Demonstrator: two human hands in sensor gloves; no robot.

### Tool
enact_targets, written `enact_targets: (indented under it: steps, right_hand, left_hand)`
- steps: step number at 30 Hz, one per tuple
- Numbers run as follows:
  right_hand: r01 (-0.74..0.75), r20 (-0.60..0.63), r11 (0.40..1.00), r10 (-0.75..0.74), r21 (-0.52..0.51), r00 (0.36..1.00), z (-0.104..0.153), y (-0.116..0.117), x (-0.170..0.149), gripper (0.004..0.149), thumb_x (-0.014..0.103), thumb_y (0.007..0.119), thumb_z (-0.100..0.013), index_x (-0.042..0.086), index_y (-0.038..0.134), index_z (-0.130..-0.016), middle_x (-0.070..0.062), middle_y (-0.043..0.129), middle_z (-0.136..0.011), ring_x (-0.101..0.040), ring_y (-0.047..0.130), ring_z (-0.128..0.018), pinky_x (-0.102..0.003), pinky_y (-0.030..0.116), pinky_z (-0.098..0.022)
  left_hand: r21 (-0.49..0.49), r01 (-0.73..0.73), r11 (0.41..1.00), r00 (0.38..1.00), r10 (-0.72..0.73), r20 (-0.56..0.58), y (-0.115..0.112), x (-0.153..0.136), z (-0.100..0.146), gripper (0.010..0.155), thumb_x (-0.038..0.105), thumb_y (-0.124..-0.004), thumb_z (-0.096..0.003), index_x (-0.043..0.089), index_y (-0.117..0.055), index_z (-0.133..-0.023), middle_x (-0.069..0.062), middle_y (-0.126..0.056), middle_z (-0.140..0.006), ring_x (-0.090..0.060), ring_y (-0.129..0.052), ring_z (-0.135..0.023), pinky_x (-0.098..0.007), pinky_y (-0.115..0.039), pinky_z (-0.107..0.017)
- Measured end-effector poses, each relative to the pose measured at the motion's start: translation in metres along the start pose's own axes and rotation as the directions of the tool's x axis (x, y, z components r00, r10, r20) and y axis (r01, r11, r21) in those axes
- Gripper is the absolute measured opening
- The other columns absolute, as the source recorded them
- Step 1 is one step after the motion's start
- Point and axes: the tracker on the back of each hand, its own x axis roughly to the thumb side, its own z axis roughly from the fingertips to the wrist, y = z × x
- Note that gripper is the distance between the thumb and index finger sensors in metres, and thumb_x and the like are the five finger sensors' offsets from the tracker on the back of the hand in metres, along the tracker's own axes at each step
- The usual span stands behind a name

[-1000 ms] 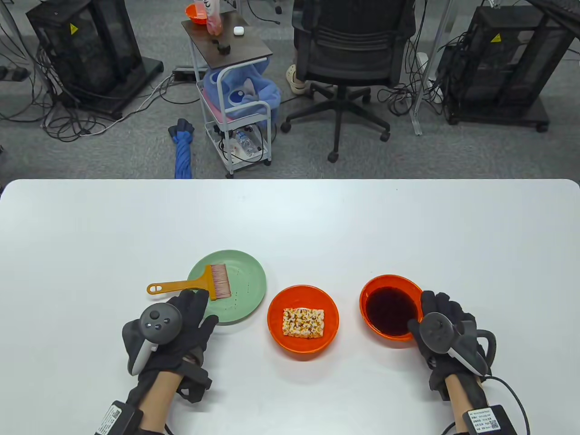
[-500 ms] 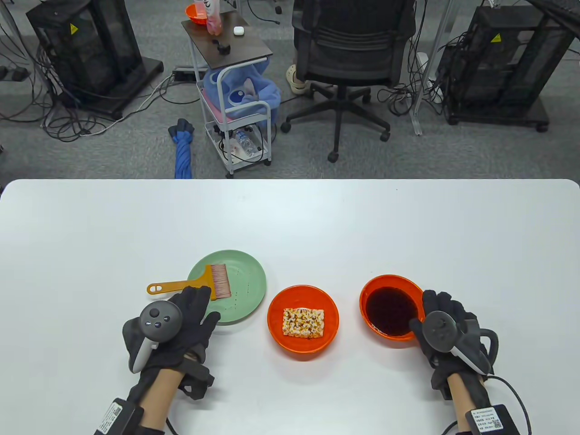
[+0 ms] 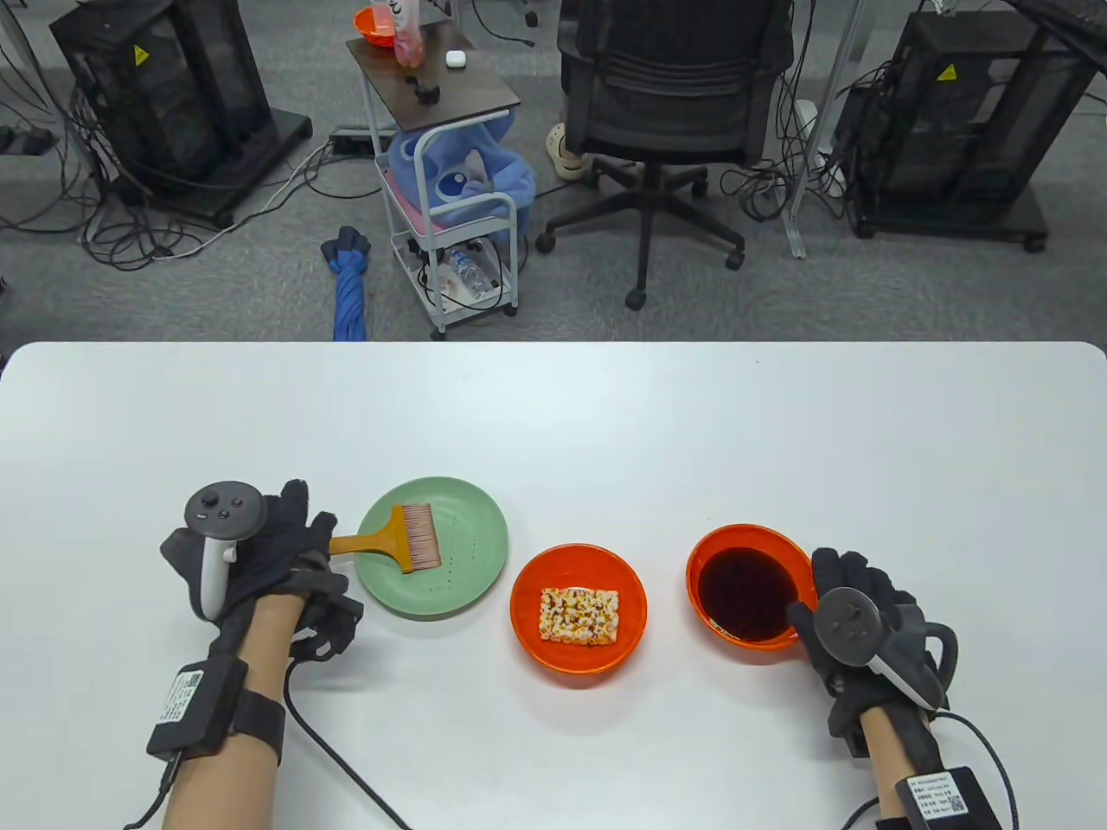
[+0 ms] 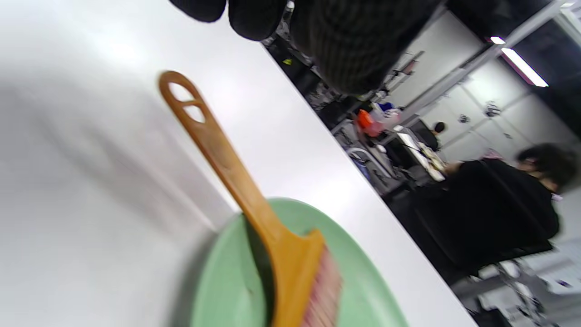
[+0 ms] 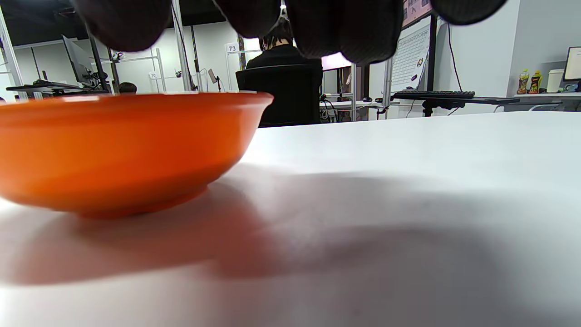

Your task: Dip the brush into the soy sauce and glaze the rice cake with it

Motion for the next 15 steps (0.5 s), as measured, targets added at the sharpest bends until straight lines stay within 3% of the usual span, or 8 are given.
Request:
enact_targets:
  steps: [6, 8, 15]
  right_hand:
    - [0.002, 0.005, 1.0, -0.002, -0.001, 1.0, -0.001, 0.0, 0.0, 0.071, 0.05, 0.063, -0.05, 0.011, 0.042, -0.106, -0.026, 0.048, -0.111, -0.05, 0.06, -0.095, -0.074, 0.053, -0.062]
    - [0.003, 0.006, 1.0, -0.003, 0.001, 1.0, -0.001, 0.0, 0.0, 0.071, 0.05, 0.063, -0.05, 0.011, 0.042, -0.106, -0.026, 0.048, -0.111, -0.05, 0.06, -0.095, -0.074, 0.053, -0.062]
    - [0.016, 0.016, 1.0, -0.016, 0.023, 1.0, -0.001, 0.0, -0.001, 0.071, 0.05, 0.063, -0.05, 0.011, 0.041, -0.106, -0.026, 0.048, -0.111, -0.049, 0.061, -0.095, -0.074, 0.053, -0.062]
  left_hand:
    - [-0.002, -0.109, 0.994, 0.986, 0.107, -0.13, 0.0, -0.03, -0.022, 0.066, 0.044, -0.074, -0.0513, 0.033, -0.047, -0.111, -0.011, -0.053, -0.114, -0.044, -0.074, -0.093, -0.058, -0.064, -0.064]
    - [0.009, -0.165, 0.986, 0.977, 0.164, -0.137, -0.002, -0.036, -0.026, 0.064, 0.043, -0.074, -0.0512, 0.03, -0.051, -0.11, -0.013, -0.066, -0.107, -0.037, -0.092, -0.071, -0.053, -0.075, -0.052]
    - [-0.009, -0.249, 0.968, 0.953, 0.243, -0.179, -0.01, -0.048, -0.037, 0.062, 0.036, -0.075, -0.0514, 0.025, -0.054, -0.108, -0.014, -0.079, -0.097, -0.03, -0.099, -0.053, -0.046, -0.081, -0.04]
